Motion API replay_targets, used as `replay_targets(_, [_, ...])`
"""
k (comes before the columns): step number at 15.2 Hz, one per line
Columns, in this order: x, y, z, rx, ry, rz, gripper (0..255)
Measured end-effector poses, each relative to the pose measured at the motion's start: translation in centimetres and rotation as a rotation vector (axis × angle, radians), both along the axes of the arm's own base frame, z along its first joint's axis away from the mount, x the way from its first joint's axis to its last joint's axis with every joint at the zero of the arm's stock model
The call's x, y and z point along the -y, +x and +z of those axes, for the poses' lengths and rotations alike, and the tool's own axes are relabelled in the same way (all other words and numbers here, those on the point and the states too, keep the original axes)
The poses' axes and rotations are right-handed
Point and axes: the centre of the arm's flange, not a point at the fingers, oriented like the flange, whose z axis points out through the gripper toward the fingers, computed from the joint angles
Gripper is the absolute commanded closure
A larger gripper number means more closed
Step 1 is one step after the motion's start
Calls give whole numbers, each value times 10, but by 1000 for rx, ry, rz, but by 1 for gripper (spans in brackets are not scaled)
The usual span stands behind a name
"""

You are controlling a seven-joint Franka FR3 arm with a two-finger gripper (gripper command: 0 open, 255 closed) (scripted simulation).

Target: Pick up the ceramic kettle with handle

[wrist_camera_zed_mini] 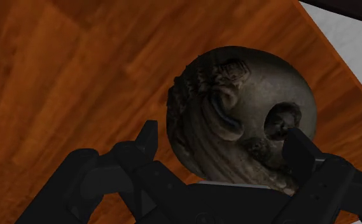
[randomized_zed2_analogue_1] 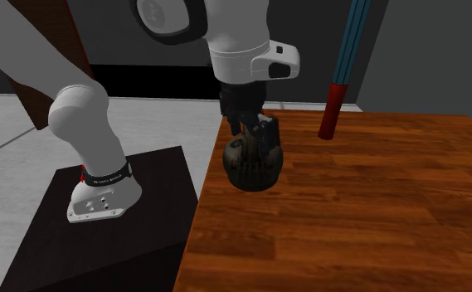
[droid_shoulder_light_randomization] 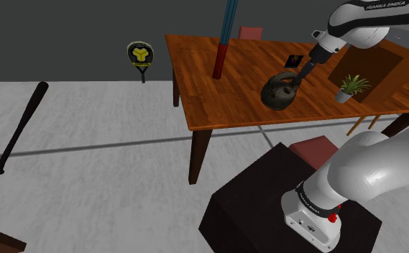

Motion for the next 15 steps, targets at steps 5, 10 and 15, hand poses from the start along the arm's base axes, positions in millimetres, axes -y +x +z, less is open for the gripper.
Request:
replay_targets(5, [0, 0, -7, 3, -2, -2, 255])
replay_targets(10, [0, 0, -7, 5, -2, -3, 255])
replay_targets(15, [-1, 0, 2, 0, 0, 0, 255])
